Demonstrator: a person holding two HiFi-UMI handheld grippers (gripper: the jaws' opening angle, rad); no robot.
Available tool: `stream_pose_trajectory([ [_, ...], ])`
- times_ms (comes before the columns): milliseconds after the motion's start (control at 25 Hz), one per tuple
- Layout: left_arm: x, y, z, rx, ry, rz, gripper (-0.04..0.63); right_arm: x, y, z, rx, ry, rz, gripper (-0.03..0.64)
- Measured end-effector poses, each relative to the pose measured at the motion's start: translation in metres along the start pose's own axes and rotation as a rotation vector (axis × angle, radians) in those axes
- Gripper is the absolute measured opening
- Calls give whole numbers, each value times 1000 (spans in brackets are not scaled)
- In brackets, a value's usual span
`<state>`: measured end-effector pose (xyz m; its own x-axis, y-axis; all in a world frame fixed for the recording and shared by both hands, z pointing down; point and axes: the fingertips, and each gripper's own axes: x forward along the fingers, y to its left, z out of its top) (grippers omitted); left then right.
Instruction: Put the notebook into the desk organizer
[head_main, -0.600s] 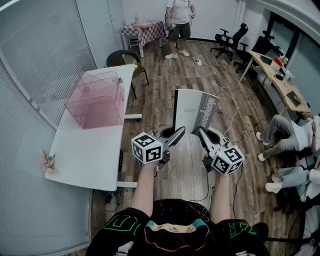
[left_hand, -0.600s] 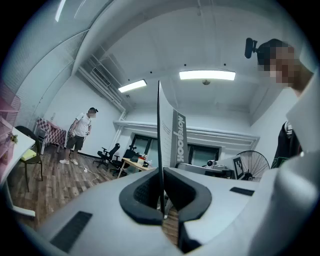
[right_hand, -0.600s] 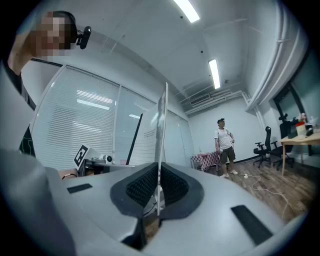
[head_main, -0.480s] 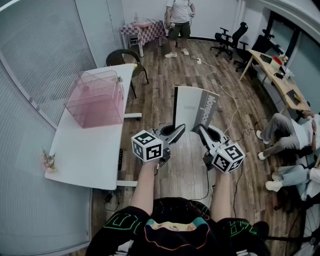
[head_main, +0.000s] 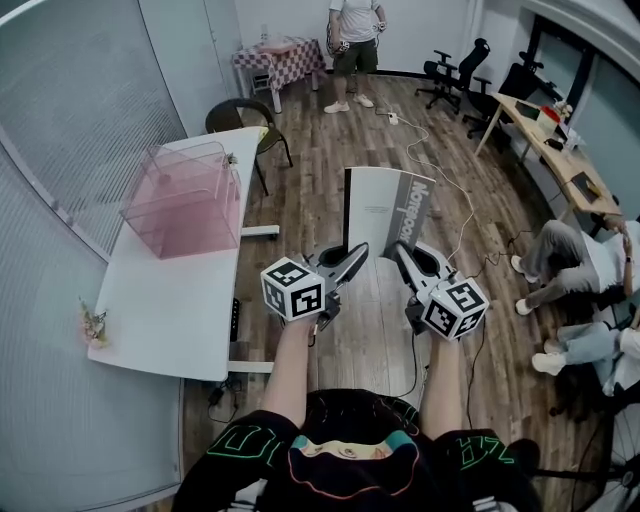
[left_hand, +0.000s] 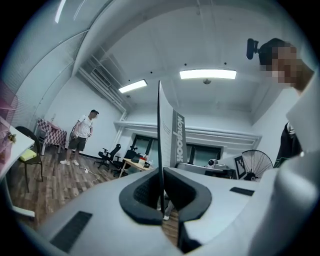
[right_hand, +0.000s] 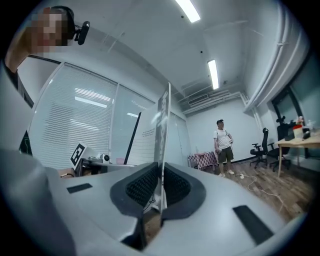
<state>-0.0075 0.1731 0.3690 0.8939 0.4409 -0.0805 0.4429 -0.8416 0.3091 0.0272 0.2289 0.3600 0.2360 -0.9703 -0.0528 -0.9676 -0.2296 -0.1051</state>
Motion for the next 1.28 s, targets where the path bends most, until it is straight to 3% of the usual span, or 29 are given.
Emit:
stream_pose_trajectory([
  [280,0,15,-9,8,26,27,6,12,-8,-16,38,0,10,15],
  [480,1,50,-8,3,18,52,6,44,-19,-27,47,-2,21,15],
  [960,76,219,16,-45,57,36,6,189,-134,-47,84,25,-41,17],
  [1280,101,340,47,-72,60,88,6,308,-190,-54,112,33,-9,18],
])
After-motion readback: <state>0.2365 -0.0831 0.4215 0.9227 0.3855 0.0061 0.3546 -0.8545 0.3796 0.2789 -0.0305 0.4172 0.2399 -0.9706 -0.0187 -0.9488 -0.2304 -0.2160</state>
